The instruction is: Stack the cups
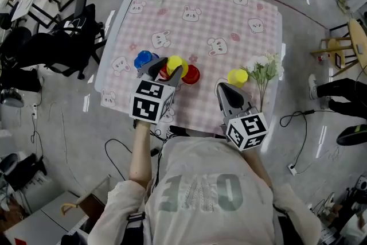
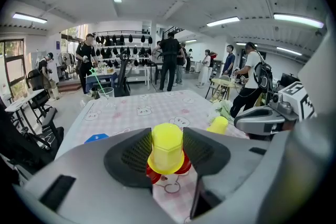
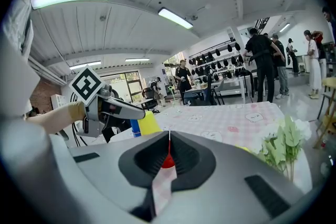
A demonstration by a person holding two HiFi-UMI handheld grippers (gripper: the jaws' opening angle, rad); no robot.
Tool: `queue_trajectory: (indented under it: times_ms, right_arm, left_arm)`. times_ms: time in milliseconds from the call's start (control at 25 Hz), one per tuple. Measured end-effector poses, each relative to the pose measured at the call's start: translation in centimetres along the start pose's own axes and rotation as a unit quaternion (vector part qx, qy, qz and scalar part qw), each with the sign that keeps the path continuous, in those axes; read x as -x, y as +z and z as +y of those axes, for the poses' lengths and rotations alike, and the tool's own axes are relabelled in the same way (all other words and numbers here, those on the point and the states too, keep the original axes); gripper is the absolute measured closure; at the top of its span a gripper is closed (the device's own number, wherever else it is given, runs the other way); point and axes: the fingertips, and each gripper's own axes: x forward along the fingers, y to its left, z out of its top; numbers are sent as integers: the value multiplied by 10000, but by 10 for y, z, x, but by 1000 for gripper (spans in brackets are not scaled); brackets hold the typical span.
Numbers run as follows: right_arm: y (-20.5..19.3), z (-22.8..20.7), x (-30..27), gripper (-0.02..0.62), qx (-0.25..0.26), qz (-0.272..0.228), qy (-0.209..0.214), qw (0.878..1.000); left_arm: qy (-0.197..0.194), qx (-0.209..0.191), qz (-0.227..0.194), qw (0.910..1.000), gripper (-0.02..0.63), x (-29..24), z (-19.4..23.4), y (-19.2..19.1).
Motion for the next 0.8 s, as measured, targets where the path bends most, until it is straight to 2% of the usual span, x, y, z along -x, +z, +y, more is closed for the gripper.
queue_trajectory:
  times_ms: [240, 360, 480, 640, 800]
  right_arm:
    - [-2, 1, 1, 566, -14, 18, -5, 10000]
    - [0, -2, 6, 566, 14, 6, -7, 10000]
    - [2, -14, 18, 566, 15, -64, -126, 9999]
    - [-2, -42, 47, 566, -74, -130, -412, 9990]
    - [-11, -78, 81, 566, -204, -160, -677, 9974]
  left_arm:
    - [90, -2, -239, 9997, 408, 7, 1, 13]
    - [126, -111, -549, 9983, 408, 21, -11, 34]
    - [-215, -88, -880, 9958, 408, 24, -48, 59]
    - [-815, -172, -735, 9938, 408, -16, -119, 58]
    - [-992, -358, -342, 9938, 407, -70, -174, 33]
